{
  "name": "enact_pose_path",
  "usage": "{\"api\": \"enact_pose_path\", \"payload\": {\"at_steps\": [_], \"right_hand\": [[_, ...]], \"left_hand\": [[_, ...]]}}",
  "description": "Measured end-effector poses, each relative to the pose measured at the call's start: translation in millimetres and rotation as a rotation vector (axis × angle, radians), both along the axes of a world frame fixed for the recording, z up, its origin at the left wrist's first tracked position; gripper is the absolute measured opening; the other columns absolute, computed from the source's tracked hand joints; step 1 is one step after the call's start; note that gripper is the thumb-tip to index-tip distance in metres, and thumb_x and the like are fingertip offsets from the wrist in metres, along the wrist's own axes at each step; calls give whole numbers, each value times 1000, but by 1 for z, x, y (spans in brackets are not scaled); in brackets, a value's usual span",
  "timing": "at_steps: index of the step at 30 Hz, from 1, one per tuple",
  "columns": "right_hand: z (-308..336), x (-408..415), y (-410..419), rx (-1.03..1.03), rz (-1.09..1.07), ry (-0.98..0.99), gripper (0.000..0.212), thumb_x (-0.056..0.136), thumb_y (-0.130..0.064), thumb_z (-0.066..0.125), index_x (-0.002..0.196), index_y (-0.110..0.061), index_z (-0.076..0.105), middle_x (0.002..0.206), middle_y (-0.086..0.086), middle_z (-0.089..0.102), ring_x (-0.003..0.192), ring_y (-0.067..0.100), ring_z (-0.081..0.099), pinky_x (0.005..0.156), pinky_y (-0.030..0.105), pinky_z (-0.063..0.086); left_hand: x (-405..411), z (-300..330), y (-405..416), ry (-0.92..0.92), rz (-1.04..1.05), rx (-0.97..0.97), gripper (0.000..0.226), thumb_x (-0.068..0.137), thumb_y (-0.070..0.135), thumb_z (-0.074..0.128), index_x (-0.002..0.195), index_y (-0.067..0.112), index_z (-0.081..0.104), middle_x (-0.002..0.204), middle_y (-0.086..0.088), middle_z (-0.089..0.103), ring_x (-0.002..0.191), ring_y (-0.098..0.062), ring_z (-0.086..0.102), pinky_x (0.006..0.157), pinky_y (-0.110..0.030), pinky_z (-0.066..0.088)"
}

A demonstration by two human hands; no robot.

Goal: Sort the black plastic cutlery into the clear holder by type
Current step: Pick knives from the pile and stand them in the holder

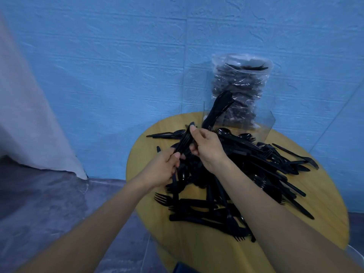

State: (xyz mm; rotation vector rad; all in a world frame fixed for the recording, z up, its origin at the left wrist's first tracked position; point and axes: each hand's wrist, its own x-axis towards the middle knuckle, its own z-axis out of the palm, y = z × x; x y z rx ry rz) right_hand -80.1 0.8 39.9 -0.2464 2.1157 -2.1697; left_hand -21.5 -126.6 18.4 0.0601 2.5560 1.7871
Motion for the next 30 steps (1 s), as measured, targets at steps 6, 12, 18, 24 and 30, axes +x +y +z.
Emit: {"api": "enact_pose_path", "payload": {"at_steps": [6, 12, 18, 24, 30], "right_hand": [[-14, -27, 0, 607, -92, 290, 24, 96, -20, 52, 114, -8, 62, 112, 6, 61, 100, 14, 54, 81, 18, 38], [-28, -43, -12, 1091, 225, 421, 58, 94, -42, 52, 145, -22, 33, 150, 1, 30, 138, 25, 22, 111, 41, 22], [-30, -50, -5, 1240, 341, 480, 52, 89, -50, 54, 136, -28, 47, 135, -2, 40, 126, 21, 29, 105, 37, 21], [-24, -53, 6, 1184, 467, 483, 47, 82, -46, 66, 123, -25, 59, 113, -2, 41, 109, 19, 31, 99, 34, 31], [-22, -51, 6, 1167, 463, 592, 26, 79, -40, 71, 99, -23, 68, 111, -2, 42, 108, 17, 30, 91, 27, 23]], "left_hand": [[-10, -15, -42, -59, 292, 229, 29, 104, 19, 30, 88, 15, 55, 67, 1, 41, 54, -10, 35, 52, -23, 32], [-23, -21, -44, -116, 330, 303, 28, 104, 18, 30, 87, 11, 52, 68, -1, 41, 54, -11, 36, 49, -21, 35], [-29, -27, -41, -124, 345, 262, 30, 104, 18, 30, 83, 11, 52, 66, -1, 42, 53, -11, 37, 47, -21, 36], [-27, -28, -36, -127, 340, 198, 27, 104, 19, 30, 94, 7, 52, 71, 0, 44, 57, -11, 38, 53, -22, 37], [-27, -27, -34, -128, 338, 177, 29, 104, 20, 30, 87, 13, 53, 71, 0, 45, 58, -11, 39, 55, -23, 38]]}}
